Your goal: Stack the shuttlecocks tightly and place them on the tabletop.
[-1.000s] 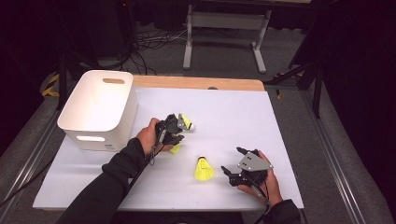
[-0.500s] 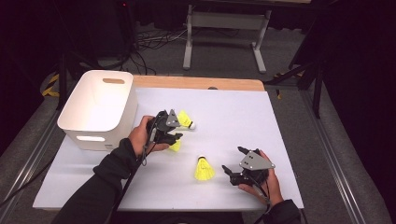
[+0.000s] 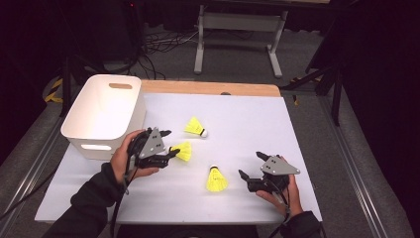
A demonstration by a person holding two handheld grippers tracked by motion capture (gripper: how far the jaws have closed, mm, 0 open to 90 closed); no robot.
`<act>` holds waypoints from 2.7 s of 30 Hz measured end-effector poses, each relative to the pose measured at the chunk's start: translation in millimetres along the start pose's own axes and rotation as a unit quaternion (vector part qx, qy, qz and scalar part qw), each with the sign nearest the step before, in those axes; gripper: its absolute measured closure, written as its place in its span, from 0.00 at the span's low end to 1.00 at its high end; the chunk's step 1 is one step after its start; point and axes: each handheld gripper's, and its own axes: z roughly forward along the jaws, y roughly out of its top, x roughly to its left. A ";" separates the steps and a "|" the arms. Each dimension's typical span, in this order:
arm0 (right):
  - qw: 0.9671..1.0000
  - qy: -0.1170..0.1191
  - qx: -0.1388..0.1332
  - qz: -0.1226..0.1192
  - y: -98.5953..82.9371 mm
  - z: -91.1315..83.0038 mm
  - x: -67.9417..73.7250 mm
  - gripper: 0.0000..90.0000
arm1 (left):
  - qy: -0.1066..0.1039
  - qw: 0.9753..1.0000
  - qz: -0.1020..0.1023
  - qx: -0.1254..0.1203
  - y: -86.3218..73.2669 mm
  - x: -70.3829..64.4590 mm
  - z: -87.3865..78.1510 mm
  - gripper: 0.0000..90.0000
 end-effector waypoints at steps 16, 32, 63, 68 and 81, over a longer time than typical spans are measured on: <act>0.999 0.049 0.006 0.012 76.2 30.2 -6.2 0.23 | 0.002 0.995 -0.070 -0.071 -94.0 -24.4 -57.5 0.16; 0.987 0.101 0.128 0.002 149.7 160.4 -5.3 0.15 | 0.012 0.989 -0.120 -0.085 -132.3 -34.1 -88.5 0.10; 0.972 0.117 0.204 -0.012 151.2 233.6 9.3 0.55 | -0.006 0.987 -0.137 -0.083 -138.0 -26.2 -85.2 0.11; 0.979 0.116 0.169 -0.013 156.9 214.5 11.8 0.55 | -0.004 0.988 -0.133 -0.079 -138.1 -25.5 -84.9 0.11; 0.986 0.120 0.106 0.043 121.0 168.9 -5.1 0.54 | -0.007 0.990 -0.124 -0.071 -134.6 -29.0 -81.1 0.12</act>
